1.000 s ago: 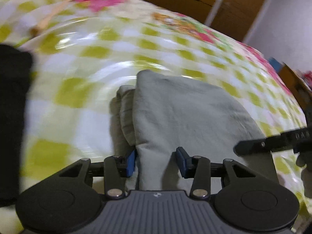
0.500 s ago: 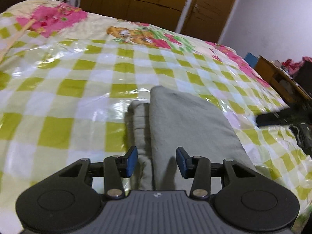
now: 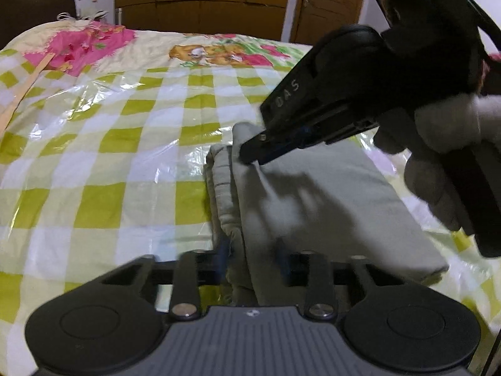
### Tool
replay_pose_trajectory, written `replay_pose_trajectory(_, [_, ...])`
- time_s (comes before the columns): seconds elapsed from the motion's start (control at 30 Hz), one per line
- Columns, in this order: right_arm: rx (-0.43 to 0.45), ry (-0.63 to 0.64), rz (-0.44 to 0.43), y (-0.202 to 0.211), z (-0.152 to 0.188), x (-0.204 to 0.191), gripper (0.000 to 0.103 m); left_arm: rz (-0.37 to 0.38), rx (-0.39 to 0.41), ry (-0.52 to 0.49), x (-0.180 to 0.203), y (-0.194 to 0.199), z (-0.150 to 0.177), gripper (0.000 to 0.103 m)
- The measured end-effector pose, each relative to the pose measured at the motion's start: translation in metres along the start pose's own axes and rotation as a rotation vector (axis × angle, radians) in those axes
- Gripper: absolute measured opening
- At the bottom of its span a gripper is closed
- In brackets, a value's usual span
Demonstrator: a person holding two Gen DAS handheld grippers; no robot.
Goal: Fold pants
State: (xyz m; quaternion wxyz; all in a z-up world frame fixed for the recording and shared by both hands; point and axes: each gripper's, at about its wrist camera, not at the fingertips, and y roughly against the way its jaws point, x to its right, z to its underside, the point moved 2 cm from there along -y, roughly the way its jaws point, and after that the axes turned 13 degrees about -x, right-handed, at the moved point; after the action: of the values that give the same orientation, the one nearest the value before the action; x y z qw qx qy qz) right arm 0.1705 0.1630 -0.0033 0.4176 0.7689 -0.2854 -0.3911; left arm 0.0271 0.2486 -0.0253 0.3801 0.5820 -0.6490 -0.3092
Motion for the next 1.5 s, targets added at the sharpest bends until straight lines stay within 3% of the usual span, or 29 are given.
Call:
replay_pose_trajectory(0.1, [-0.001, -0.01, -0.033, 0.005, 0.003, 0.002, 0.002, 0.017, 0.007, 0.009, -0.007, 0.005, 0.0, 0.025])
replay_pose_trajectory(0.3, [0.052, 0.026, -0.099, 0.025, -0.007, -0.018, 0.001, 0.023, 0.042, 0.048, -0.017, 0.017, -0.001, 0.02])
replay_pose_trajectory(0.4, [0.051, 0.031, -0.087, 0.02, -0.011, -0.024, 0.001, 0.051, 0.03, 0.061, -0.016, 0.015, 0.001, 0.02])
replay_pose_trajectory(0.53, [0.072, 0.054, 0.031, 0.025, -0.002, -0.024, 0.011, 0.041, 0.054, 0.044, -0.008, 0.015, 0.001, 0.024])
replay_pose_trajectory(0.6, [0.072, 0.051, 0.07, 0.022, -0.002, -0.023, 0.029, 0.03, 0.059, 0.031, -0.004, 0.013, -0.001, 0.029])
replay_pose_trajectory(0.63, [0.07, 0.041, 0.077, 0.018, -0.003, -0.023, 0.044, 0.021, 0.057, 0.019, -0.002, 0.011, -0.003, 0.035])
replay_pose_trajectory(0.7, [0.059, 0.053, 0.092, 0.009, -0.005, -0.027, 0.049, -0.004, 0.041, 0.001, 0.001, 0.006, -0.004, 0.039])
replay_pose_trajectory(0.8, [0.04, 0.068, 0.163, -0.007, -0.005, -0.027, 0.036, -0.007, 0.048, 0.005, 0.003, 0.004, -0.003, 0.039])
replay_pose_trajectory(0.83, [0.032, 0.059, 0.167, -0.009, -0.004, -0.023, 0.02, -0.006, 0.055, 0.008, 0.003, 0.005, -0.003, 0.038])
replay_pose_trajectory(0.87, [0.017, 0.042, 0.153, -0.01, -0.003, -0.017, 0.011, -0.005, 0.06, 0.012, 0.002, 0.006, -0.003, 0.038])
replay_pose_trajectory(0.97, [0.007, -0.009, 0.094, -0.003, 0.001, 0.001, 0.005, 0.001, 0.069, 0.008, 0.002, 0.01, -0.004, 0.037])
replay_pose_trajectory(1.07, [0.033, -0.03, 0.025, 0.014, 0.002, 0.005, 0.004, 0.015, 0.097, 0.007, 0.004, 0.017, -0.006, 0.039])
replay_pose_trajectory(1.13, [0.054, -0.036, -0.016, 0.026, 0.001, 0.003, 0.004, -0.002, 0.111, 0.01, 0.005, 0.016, -0.006, 0.048])
replay_pose_trajectory(1.2, [0.072, -0.037, -0.05, 0.033, -0.001, -0.002, 0.004, -0.021, 0.087, 0.006, 0.004, 0.007, -0.007, 0.049])
replay_pose_trajectory(1.33, [0.068, -0.036, -0.075, 0.027, -0.006, -0.009, 0.004, 0.013, 0.046, 0.043, -0.002, -0.002, -0.003, 0.032])
replay_pose_trajectory(1.5, [0.032, -0.01, -0.089, -0.002, -0.013, -0.024, 0.004, 0.044, 0.025, 0.142, -0.019, -0.012, 0.003, 0.026])
